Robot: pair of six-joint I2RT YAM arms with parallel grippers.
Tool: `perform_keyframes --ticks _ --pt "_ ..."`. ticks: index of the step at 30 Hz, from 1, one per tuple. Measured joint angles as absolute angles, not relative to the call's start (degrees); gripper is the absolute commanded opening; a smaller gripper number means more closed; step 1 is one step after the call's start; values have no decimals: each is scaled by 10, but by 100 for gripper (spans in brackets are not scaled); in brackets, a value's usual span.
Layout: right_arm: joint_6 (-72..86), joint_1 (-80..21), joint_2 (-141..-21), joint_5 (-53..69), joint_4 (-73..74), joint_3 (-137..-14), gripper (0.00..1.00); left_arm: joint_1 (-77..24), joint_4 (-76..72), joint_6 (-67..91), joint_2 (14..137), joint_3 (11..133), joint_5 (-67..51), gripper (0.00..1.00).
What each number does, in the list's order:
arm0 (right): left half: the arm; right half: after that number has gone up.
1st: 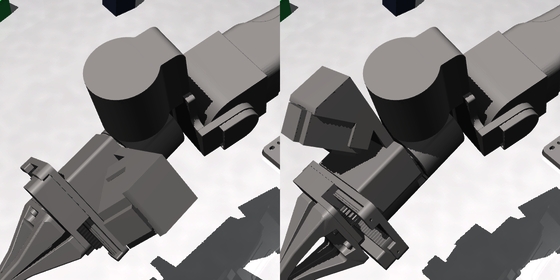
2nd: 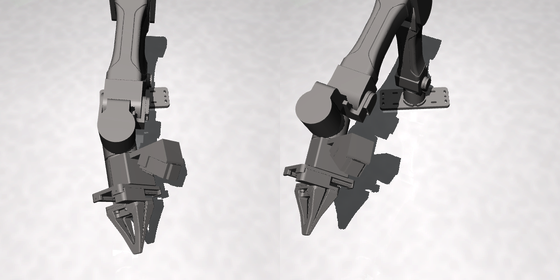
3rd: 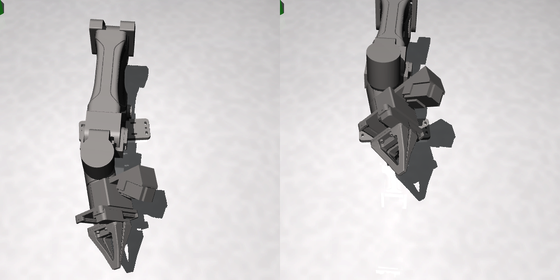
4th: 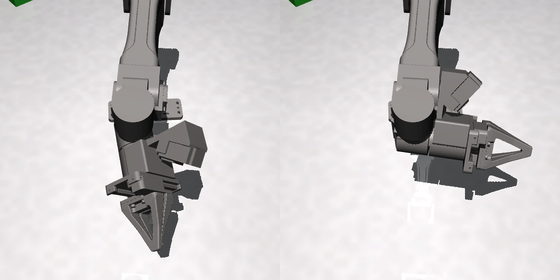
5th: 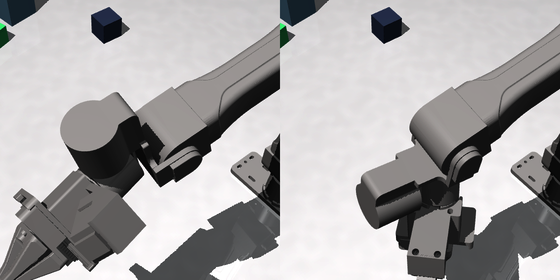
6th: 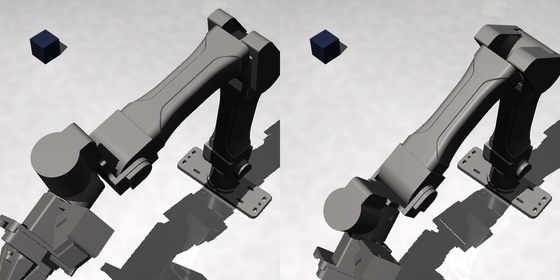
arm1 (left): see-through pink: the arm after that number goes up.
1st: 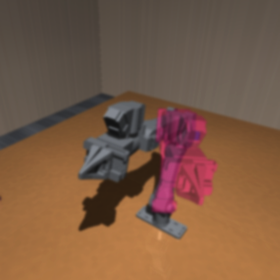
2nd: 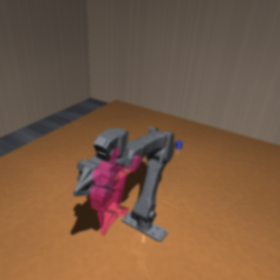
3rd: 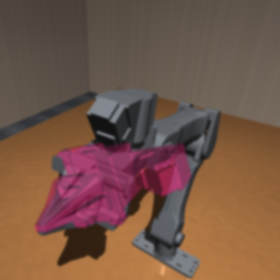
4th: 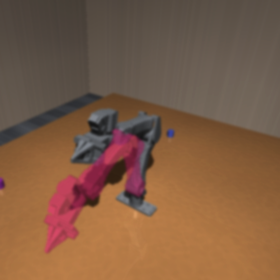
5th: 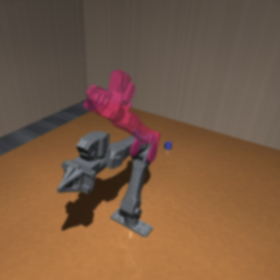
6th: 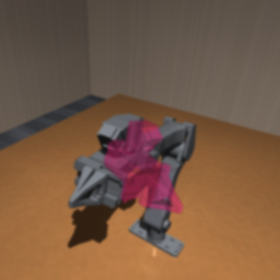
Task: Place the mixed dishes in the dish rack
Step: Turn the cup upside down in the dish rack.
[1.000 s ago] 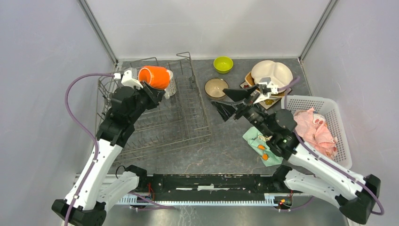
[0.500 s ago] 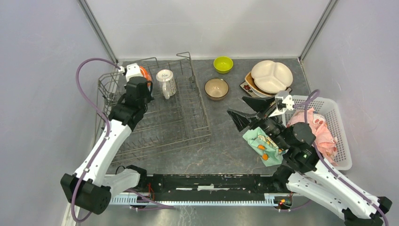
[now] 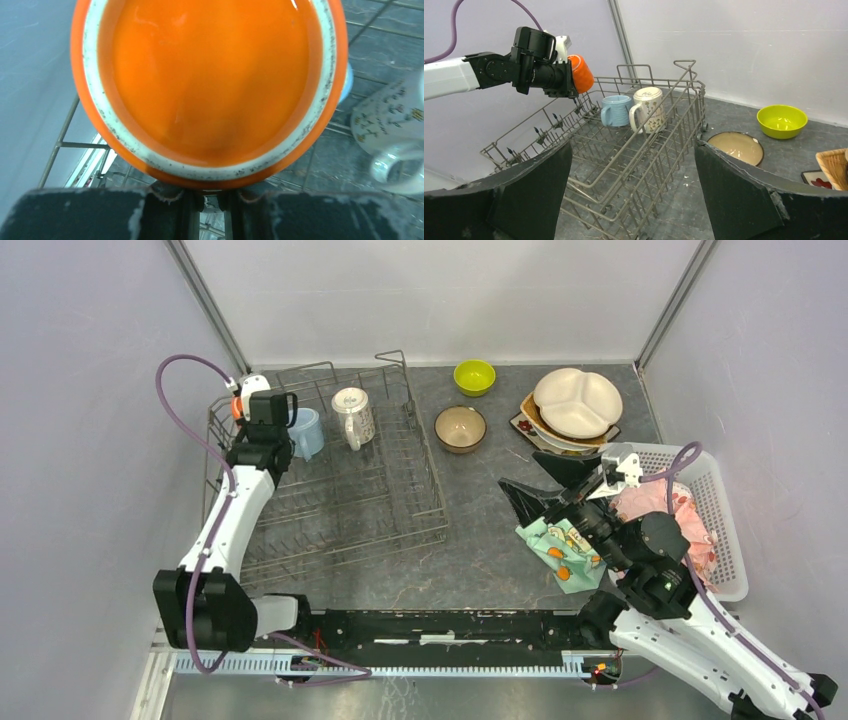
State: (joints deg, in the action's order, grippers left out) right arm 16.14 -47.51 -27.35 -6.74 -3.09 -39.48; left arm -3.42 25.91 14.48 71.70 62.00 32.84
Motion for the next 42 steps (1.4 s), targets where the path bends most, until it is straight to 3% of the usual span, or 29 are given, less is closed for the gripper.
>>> perform_keyframes --ticks 8,18,25,42 --pt "151 -475 -258 -83 -15 -391 98 31 232 118 757 620 322 2" --pt "151 -475 -252 -93 -11 -379 98 117 191 109 772 618 205 2" --pt "156 -475 -256 -93 -16 -358 98 146 183 111 815 617 144 2" --pt "169 -475 -271 -89 -29 -340 98 170 156 124 870 620 125 4"
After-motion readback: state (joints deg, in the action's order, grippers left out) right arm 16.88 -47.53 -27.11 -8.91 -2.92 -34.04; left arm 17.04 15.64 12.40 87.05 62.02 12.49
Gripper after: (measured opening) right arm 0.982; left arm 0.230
